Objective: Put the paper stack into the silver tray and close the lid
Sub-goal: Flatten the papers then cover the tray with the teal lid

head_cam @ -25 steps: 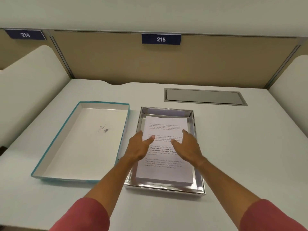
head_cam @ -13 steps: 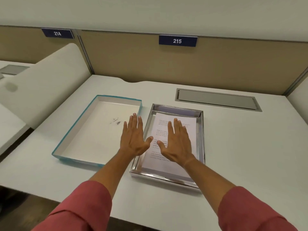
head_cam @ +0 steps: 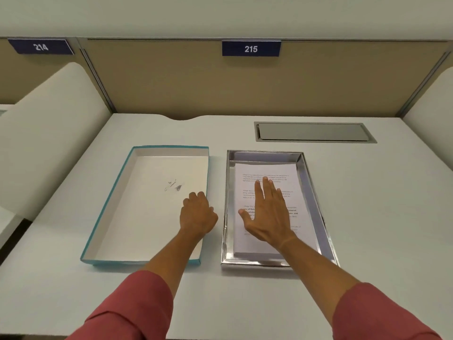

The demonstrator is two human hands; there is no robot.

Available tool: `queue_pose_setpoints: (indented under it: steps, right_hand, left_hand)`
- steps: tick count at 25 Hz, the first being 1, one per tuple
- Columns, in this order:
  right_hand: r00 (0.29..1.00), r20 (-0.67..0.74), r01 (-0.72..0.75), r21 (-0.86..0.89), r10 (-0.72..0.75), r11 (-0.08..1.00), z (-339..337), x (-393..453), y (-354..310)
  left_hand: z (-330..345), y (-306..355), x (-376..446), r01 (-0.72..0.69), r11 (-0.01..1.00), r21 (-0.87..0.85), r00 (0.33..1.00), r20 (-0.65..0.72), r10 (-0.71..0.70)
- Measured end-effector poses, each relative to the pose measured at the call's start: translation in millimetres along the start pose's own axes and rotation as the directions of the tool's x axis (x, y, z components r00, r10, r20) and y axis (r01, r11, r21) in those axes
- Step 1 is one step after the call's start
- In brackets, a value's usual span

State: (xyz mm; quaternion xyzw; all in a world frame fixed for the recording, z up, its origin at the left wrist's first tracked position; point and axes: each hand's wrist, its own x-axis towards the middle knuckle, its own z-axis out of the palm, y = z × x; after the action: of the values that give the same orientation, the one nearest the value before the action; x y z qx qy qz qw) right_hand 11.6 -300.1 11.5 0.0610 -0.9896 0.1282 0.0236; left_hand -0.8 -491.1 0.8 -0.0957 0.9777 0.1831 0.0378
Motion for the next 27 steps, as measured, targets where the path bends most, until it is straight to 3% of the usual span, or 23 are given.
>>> queue_pose_setpoints:
  steps: [5, 11, 14, 17, 19, 22, 25, 27]
  right_hand:
    - [0.997, 0.007, -0.071, 0.029, 0.071, 0.997, 5.6, -5.4, -2.8]
    - [0.995, -0.025, -0.094, 0.11, 0.098, 0.989, -8.5, 4.8, -6.6]
    - [0.993, -0.066, -0.088, 0.177, 0.101, 0.98, -22.3, 16.1, -12.8]
    - [0.989, -0.088, -0.092, 0.285, 0.122, 0.954, -36.7, 26.2, -19.1]
    - [0.988, -0.077, -0.101, 0.345, 0.135, 0.933, -45.4, 31.8, -21.1]
    - [0.982, -0.072, -0.118, 0.487, 0.174, 0.865, -57.6, 42.1, -21.3]
    - [0.962, -0.031, -0.178, 0.681, 0.271, 0.71, -71.4, 56.7, -16.0]
    - [0.938, 0.065, -0.258, 0.785, 0.341, 0.563, -78.7, 66.2, -6.6]
  left_hand:
    - [-7.8, -6.3, 6.2, 0.027, 0.989, -0.143, 0.999, 0.02, -0.025]
    - [-77.7, 9.9, 21.2, -0.121, 0.941, -0.317, 0.959, -0.282, 0.028]
    - [-131.7, 17.6, 27.2, -0.173, 0.897, -0.407, 0.893, -0.449, -0.032]
    - [-173.5, 25.8, 25.2, -0.223, 0.83, -0.511, 0.855, -0.511, -0.085]
    - [-196.0, 33.9, 20.1, -0.266, 0.724, -0.637, 0.849, -0.51, -0.136]
    - [-223.9, 45.8, 11.4, -0.313, 0.454, -0.834, 0.881, -0.433, -0.189]
    - [-237.8, 50.2, 8.0, -0.294, 0.211, -0.932, 0.917, -0.337, -0.212]
    - [-235.5, 47.9, 10.5, -0.188, 0.108, -0.976, 0.955, -0.208, -0.21]
